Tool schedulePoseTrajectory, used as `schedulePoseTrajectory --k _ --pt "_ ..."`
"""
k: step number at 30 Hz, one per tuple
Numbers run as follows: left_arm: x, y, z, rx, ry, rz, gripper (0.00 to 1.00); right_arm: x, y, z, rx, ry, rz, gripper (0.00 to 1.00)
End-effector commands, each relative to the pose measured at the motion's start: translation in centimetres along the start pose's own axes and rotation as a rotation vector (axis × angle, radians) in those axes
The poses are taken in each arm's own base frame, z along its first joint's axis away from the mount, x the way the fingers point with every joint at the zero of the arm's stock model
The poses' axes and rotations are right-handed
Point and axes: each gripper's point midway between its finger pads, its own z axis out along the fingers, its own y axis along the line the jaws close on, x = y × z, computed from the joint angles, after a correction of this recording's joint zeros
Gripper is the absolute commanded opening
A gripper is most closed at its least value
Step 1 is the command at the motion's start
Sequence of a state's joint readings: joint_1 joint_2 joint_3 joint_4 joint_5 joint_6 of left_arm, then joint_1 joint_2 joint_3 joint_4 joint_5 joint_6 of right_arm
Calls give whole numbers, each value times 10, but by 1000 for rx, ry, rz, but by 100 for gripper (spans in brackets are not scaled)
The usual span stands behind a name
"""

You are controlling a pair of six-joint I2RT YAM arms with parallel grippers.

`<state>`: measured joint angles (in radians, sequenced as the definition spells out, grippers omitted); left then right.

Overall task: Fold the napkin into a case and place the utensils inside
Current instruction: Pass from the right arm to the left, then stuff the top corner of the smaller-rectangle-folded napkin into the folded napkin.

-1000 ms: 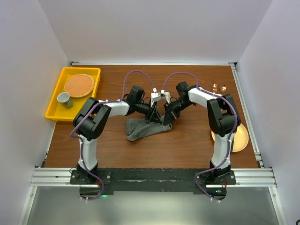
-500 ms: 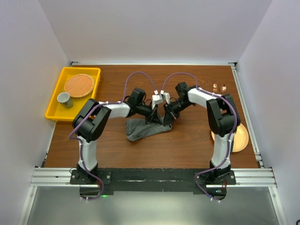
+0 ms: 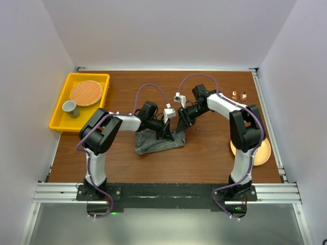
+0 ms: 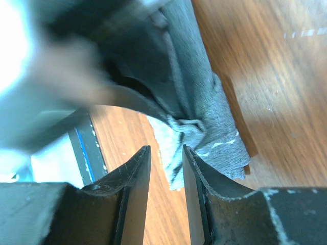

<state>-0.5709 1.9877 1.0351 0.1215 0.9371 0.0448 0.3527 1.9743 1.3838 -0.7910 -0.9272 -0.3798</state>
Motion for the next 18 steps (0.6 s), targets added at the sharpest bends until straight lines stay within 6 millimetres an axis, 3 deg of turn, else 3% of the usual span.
schedulePoseTrajectory --k 1,7,13,18 --pt "10 3 1 -17 5 -30 0 -37 22 -26 47 -99 -68 34" --pt "10 5 1 -23 -4 -36 0 -39 3 -30 182 -104 -48 25" --pt "9 6 1 -20 -12 -27 0 -17 -5 -21 261 -50 -53 13" --pt "13 7 0 -21 -8 -70 0 3 -10 -8 307 3 -55 14"
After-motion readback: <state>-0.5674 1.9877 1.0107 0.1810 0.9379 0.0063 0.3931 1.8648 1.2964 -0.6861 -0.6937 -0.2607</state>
